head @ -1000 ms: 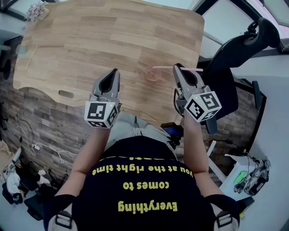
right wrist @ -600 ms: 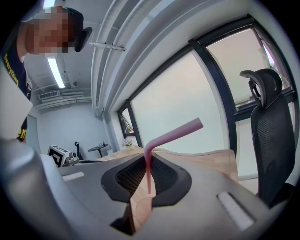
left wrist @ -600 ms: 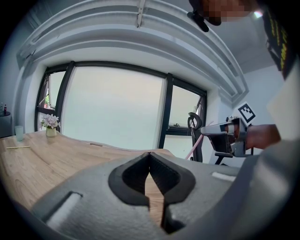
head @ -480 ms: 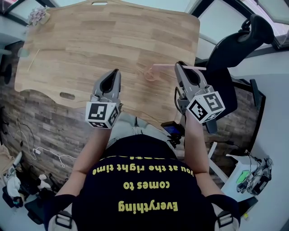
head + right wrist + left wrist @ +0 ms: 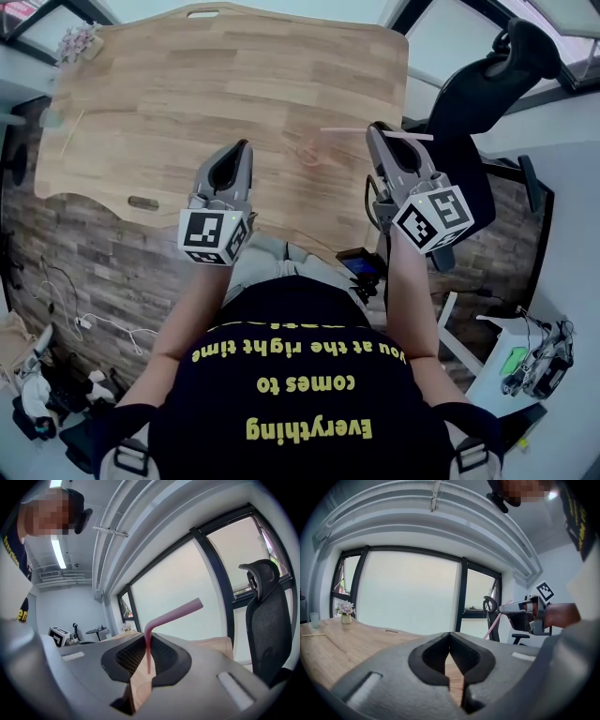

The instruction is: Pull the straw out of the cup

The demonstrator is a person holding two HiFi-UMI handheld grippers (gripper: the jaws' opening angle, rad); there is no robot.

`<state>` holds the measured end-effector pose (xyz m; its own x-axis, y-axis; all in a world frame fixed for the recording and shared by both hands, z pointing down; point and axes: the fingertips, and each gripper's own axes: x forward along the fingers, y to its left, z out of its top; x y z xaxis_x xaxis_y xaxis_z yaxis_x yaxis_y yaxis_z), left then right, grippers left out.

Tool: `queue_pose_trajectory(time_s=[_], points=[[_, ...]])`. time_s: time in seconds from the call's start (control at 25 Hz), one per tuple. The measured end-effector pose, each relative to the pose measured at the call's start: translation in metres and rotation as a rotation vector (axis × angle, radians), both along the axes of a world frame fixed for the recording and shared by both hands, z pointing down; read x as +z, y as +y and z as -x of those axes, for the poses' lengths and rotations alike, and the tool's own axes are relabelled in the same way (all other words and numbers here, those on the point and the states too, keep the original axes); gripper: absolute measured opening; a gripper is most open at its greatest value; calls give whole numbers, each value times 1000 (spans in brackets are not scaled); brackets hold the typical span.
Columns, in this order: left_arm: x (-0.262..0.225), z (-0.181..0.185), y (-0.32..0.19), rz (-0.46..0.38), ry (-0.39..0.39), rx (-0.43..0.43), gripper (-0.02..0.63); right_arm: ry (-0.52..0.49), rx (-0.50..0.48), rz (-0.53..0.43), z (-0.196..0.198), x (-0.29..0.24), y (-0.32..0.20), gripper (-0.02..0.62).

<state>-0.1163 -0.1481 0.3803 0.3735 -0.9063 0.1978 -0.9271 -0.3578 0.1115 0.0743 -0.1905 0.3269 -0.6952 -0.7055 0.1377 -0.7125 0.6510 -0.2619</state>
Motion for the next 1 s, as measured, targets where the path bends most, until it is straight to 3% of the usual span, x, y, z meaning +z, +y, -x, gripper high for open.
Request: queue_pose_trajectory(time_s=[1.0], points=[[14,-40,-13,39,8,117,0,46,138,65,-59,24,6,40]])
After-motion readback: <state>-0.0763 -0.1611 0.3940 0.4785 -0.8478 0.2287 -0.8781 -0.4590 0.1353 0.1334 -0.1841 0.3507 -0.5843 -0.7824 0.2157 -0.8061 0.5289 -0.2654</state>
